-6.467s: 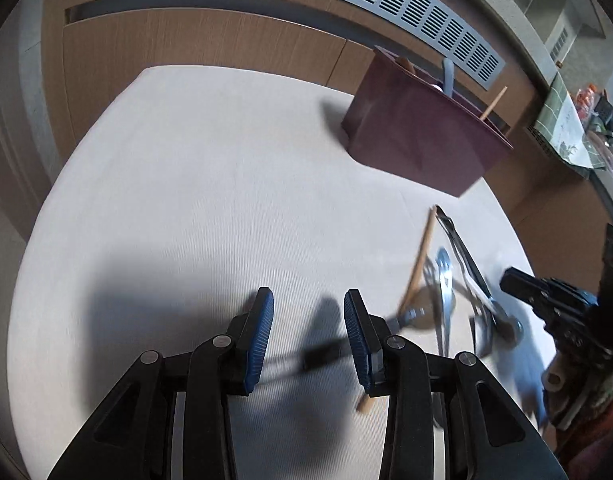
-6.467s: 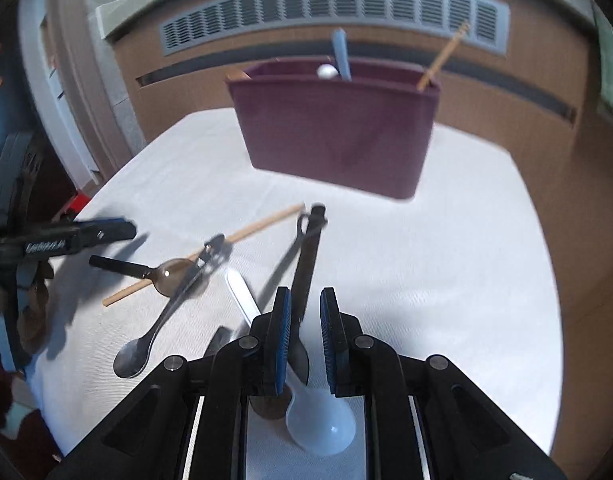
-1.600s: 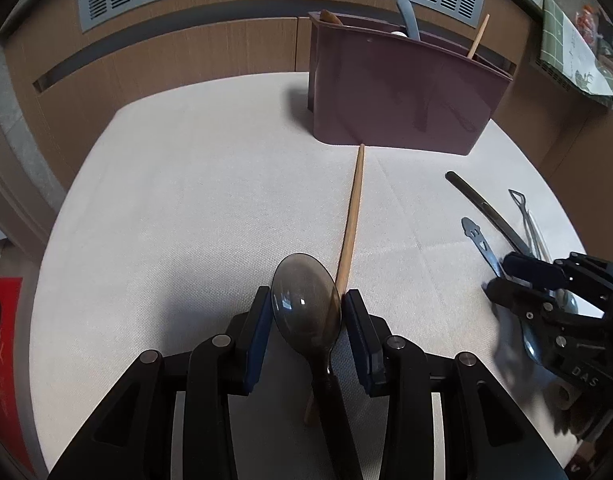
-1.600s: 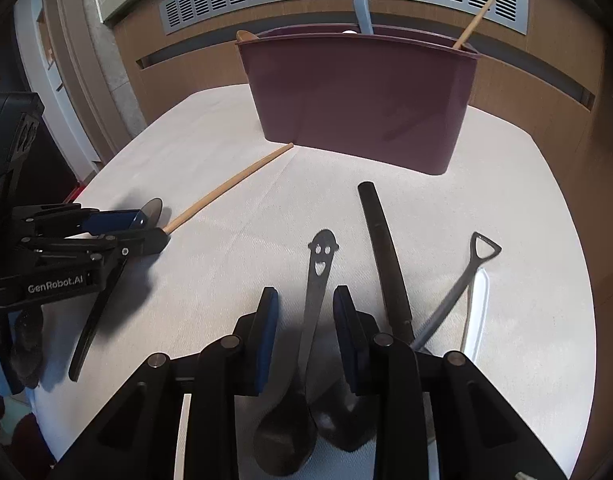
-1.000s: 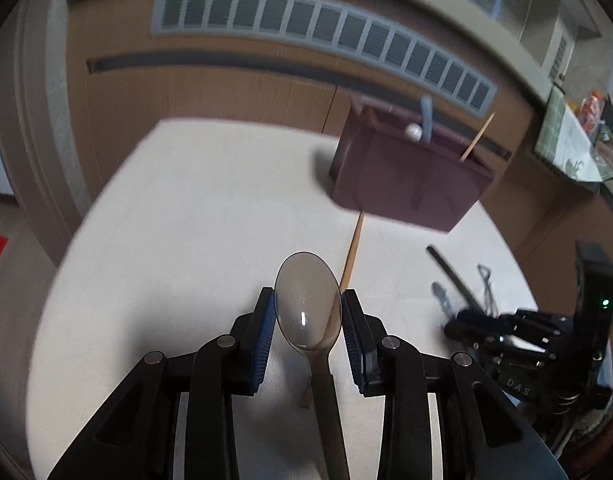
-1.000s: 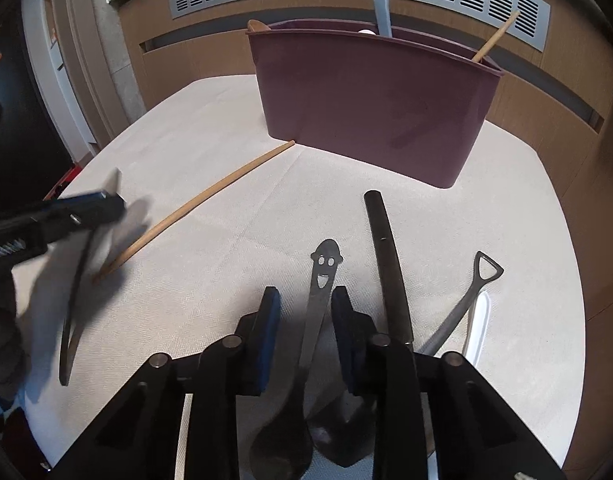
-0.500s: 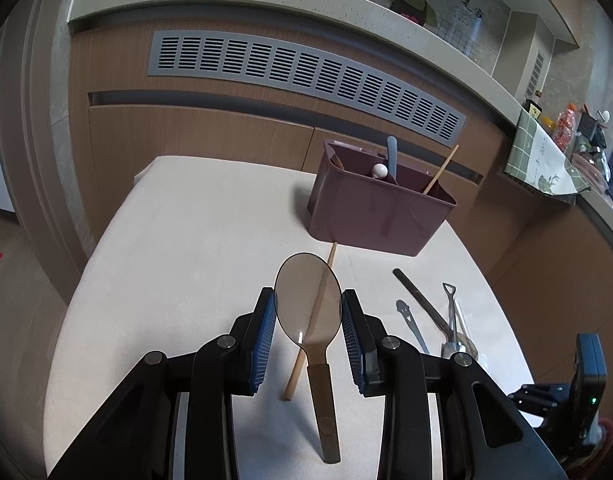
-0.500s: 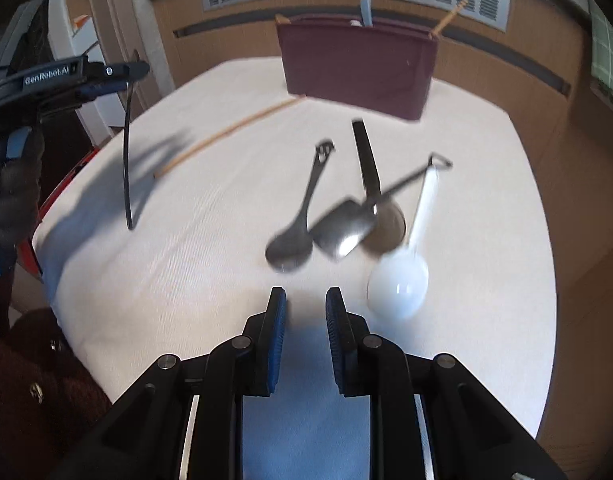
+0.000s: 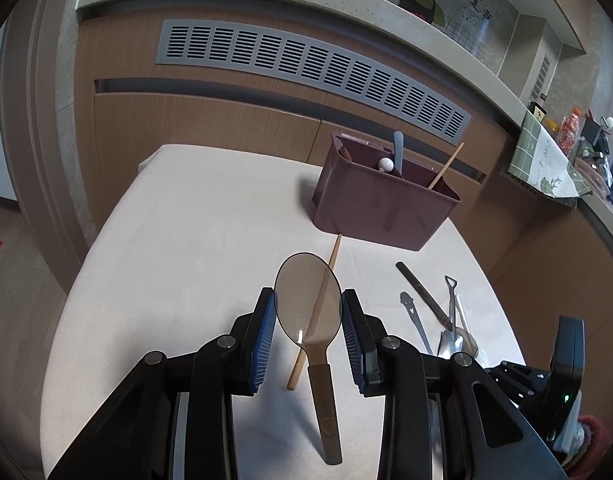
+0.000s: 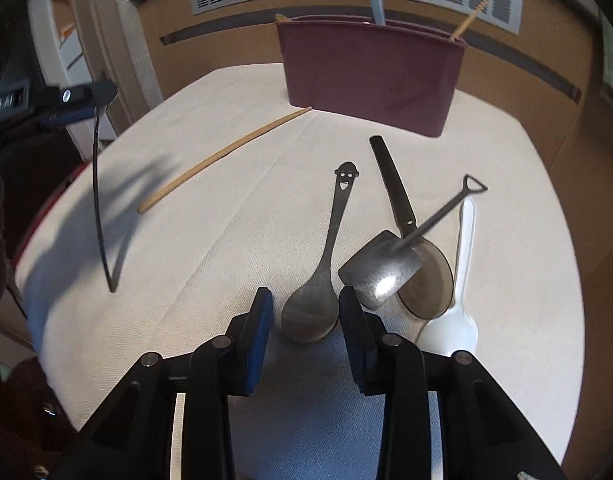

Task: Organize utensils

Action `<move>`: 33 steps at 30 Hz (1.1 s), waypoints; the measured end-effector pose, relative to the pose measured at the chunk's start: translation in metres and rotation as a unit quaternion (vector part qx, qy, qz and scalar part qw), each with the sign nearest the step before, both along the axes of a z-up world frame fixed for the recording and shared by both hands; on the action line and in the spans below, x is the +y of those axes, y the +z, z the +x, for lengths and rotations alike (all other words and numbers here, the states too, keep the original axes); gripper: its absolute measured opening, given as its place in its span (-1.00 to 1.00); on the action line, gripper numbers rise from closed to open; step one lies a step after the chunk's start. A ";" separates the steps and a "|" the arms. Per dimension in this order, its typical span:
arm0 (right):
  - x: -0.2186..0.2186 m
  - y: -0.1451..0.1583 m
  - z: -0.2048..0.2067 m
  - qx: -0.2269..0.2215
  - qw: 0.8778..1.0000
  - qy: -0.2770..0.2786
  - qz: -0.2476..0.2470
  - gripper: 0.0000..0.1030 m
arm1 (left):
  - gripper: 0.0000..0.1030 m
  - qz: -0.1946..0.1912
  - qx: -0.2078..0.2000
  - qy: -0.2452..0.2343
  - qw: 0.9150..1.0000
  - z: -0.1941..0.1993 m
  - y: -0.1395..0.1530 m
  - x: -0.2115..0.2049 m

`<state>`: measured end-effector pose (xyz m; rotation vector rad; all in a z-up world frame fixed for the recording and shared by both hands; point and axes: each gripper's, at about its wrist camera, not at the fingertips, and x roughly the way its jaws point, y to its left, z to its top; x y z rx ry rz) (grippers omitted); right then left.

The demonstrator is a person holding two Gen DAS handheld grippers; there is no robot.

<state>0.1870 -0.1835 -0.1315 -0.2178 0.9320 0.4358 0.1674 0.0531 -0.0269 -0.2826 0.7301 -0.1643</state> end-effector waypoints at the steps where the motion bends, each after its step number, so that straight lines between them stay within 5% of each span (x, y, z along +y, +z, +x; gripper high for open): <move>1: 0.004 0.000 -0.003 -0.012 1.000 0.005 -0.015 -0.36 | -0.34 -0.001 0.000 0.000 1.000 0.000 0.000 0.000; 6: -0.002 0.007 -0.007 -0.020 1.000 0.003 -0.015 -0.49 | -0.34 0.005 -0.013 0.005 1.000 -0.006 0.008 0.000; 13: -0.027 0.078 -0.025 -0.176 0.984 -0.028 0.018 -0.52 | -0.34 0.008 -0.042 0.023 0.999 -0.019 0.031 0.000; 14: -0.030 0.085 -0.024 -0.188 0.981 -0.033 0.021 -0.56 | -0.34 0.011 -0.047 0.022 0.999 -0.021 0.034 -0.002; 15: -0.033 0.092 -0.023 -0.199 0.979 -0.039 0.025 -0.83 | -0.34 0.014 -0.051 0.020 0.998 -0.023 0.038 -0.004; 33: -0.053 0.105 -0.009 -0.189 0.979 -0.045 0.062 -1.00 | -0.35 0.041 -0.063 -0.008 0.997 -0.019 0.057 -0.029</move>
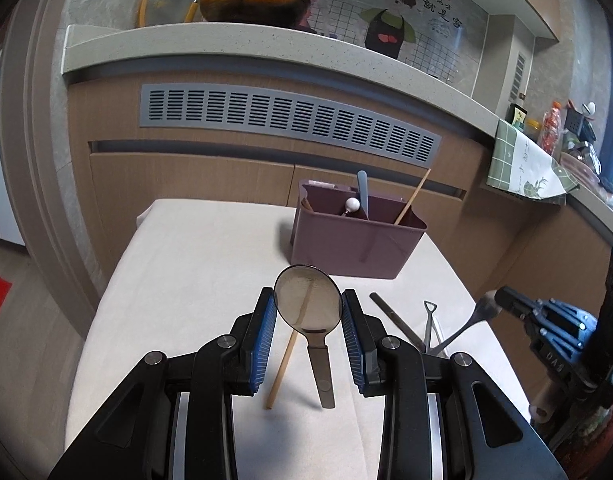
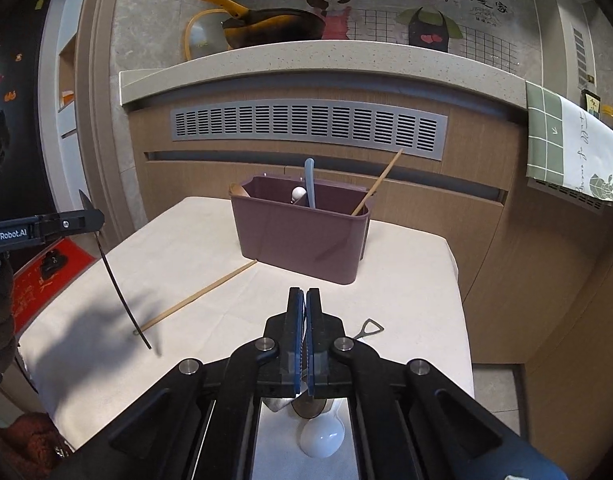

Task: Organize utensils
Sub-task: 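Drop the grey spoon into the maroon holder with left while right drops the white spoon in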

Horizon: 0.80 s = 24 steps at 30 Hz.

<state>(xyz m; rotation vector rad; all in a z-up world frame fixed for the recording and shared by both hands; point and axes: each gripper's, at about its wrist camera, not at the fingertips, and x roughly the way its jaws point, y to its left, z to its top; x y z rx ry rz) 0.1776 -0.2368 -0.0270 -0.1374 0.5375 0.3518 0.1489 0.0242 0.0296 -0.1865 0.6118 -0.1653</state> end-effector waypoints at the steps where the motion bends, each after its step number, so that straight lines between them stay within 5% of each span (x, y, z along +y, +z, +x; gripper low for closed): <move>1: 0.000 0.003 0.000 -0.006 1.000 -0.001 0.000 -1.00 | -0.35 0.002 -0.003 -0.003 1.000 0.001 0.004 -0.001; 6: 0.003 0.050 0.003 -0.060 0.998 0.008 -0.010 -1.00 | -0.35 0.036 -0.054 -0.060 0.996 0.017 0.079 -0.018; 12: 0.004 0.166 0.022 -0.162 0.986 -0.003 -0.035 -1.00 | -0.35 0.073 -0.148 -0.064 0.984 0.051 0.165 -0.035; 17: 0.010 0.203 0.051 -0.206 0.976 -0.026 -0.059 -1.00 | -0.35 0.065 -0.163 -0.063 0.983 0.089 0.170 -0.039; 24: 0.024 0.173 0.109 -0.167 0.982 -0.034 -0.086 -1.00 | -0.35 0.026 -0.103 -0.064 0.992 0.166 0.121 -0.035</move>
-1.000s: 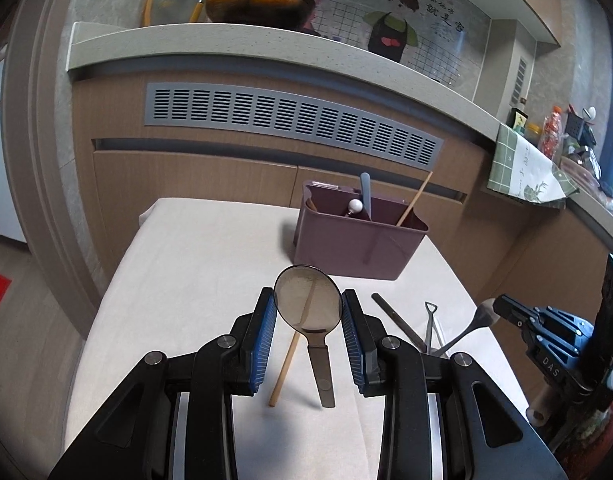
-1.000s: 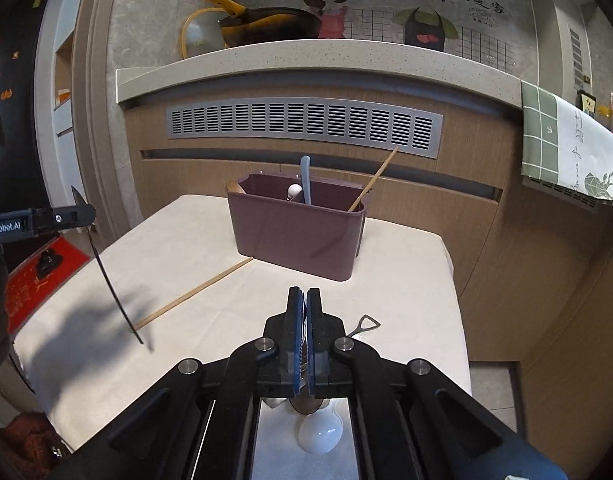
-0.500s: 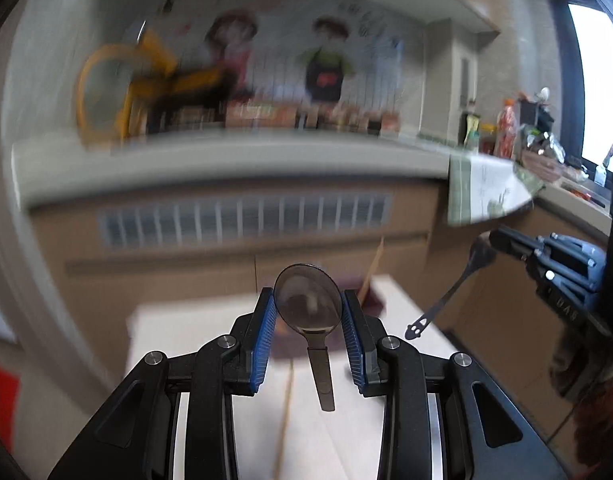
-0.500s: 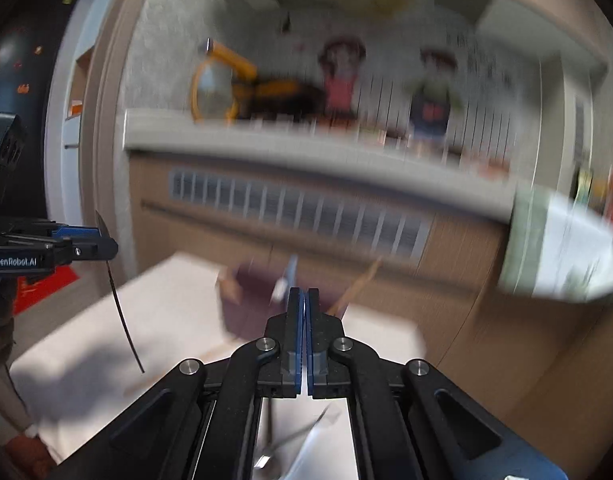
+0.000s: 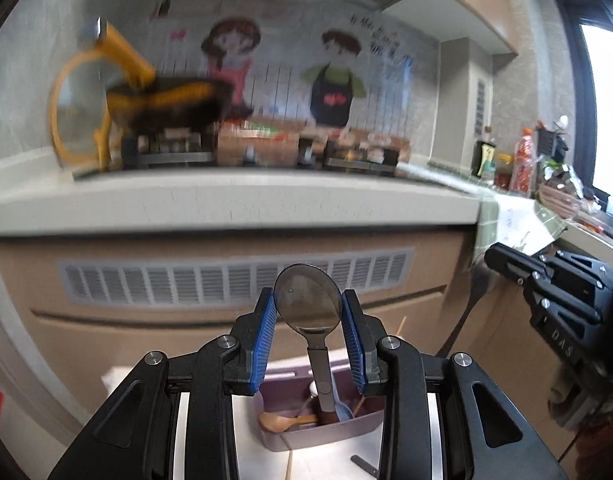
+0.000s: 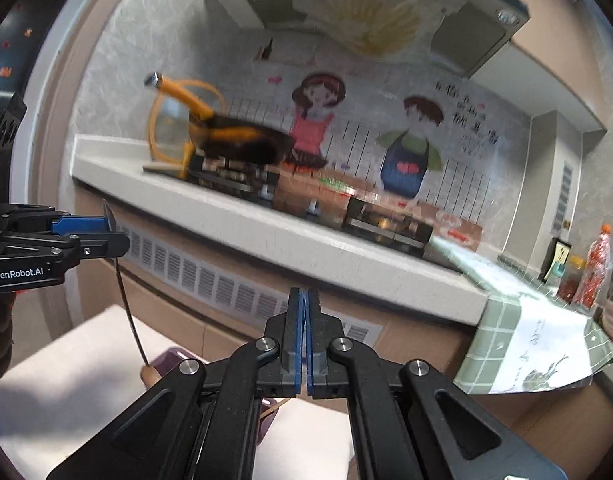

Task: Organize utensils
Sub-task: 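Drop the grey spoon into the maroon holder with left while right drops the white spoon in, then grasp the wooden chopstick with left while right grasps the black-handled spoon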

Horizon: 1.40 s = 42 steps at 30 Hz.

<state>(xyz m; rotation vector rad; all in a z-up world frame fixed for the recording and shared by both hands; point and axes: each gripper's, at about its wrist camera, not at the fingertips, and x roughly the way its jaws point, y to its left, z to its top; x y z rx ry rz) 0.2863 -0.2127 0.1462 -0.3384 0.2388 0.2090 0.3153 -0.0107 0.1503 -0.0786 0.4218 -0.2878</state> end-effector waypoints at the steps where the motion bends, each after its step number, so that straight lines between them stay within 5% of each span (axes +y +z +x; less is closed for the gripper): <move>1: 0.002 -0.009 0.008 0.010 1.000 -0.001 -0.002 -1.00 | -0.35 -0.001 0.007 0.000 1.000 0.007 -0.007 -0.001; 9: 0.022 -0.080 0.069 0.096 0.995 -0.009 -0.031 -1.00 | -0.34 -0.037 0.062 -0.040 0.997 0.052 -0.073 -0.004; 12: 0.020 -0.102 0.087 0.153 0.988 0.022 -0.012 -1.00 | -0.32 -0.056 0.097 -0.054 0.992 0.065 -0.093 -0.003; 17: 0.009 -0.116 0.096 0.181 0.983 0.028 0.024 -0.84 | -0.27 -0.070 0.094 -0.051 0.992 0.058 -0.104 -0.001; 22: -0.005 -0.111 0.079 0.174 0.981 0.049 0.068 -0.78 | -0.26 -0.071 0.077 -0.030 0.994 0.029 -0.106 0.009; 26: -0.025 -0.119 0.049 0.187 0.976 0.054 0.096 -0.76 | -0.26 -0.031 0.099 -0.007 0.995 -0.007 -0.131 0.013; 36: -0.061 -0.235 -0.030 0.326 0.940 -0.014 0.095 -0.76 | -0.26 -0.020 0.214 -0.008 0.977 -0.086 -0.207 0.009; 42: -0.063 -0.258 -0.039 0.357 0.924 -0.032 0.135 -0.76 | -0.26 -0.001 0.228 0.008 0.974 -0.101 -0.220 0.010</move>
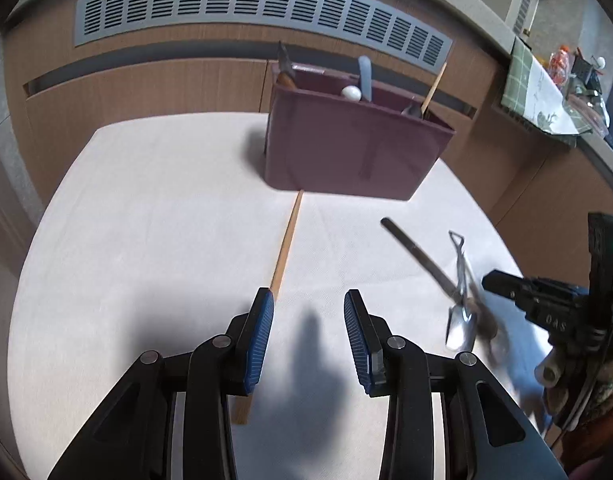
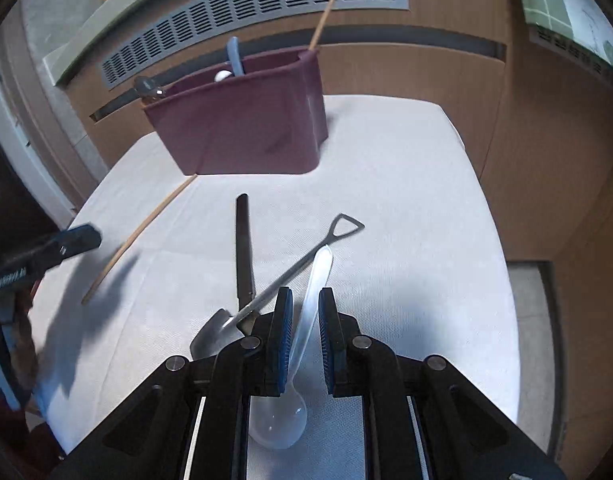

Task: Organize utensils
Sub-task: 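Grasp the wooden chopstick with left while right grasps the black-handled spoon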

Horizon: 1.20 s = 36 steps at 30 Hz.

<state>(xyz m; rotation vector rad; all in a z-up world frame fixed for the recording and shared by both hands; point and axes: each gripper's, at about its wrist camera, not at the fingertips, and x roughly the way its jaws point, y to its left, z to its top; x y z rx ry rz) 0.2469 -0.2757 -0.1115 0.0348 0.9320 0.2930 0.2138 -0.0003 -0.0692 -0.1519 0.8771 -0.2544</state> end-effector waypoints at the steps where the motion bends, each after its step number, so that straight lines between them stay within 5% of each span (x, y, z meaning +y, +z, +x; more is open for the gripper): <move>1: 0.002 -0.002 0.004 0.004 1.000 -0.004 -0.001 -0.76 | -0.26 0.001 0.001 0.002 1.000 0.000 -0.001 0.001; 11: 0.019 0.002 0.017 0.011 0.999 0.003 0.038 -0.72 | -0.26 -0.015 0.024 0.024 0.999 0.005 -0.014 0.018; 17: 0.055 -0.006 0.029 0.018 0.995 0.090 -0.024 -0.72 | -0.26 -0.019 0.029 0.022 0.999 0.006 -0.017 0.019; 28: 0.082 -0.013 0.051 0.028 0.991 0.110 -0.065 -0.69 | -0.26 -0.013 0.060 0.016 0.998 0.020 -0.028 0.023; 36: 0.079 -0.009 0.043 0.023 0.994 0.101 -0.020 -0.78 | -0.42 0.005 0.070 0.029 0.997 0.023 -0.027 0.020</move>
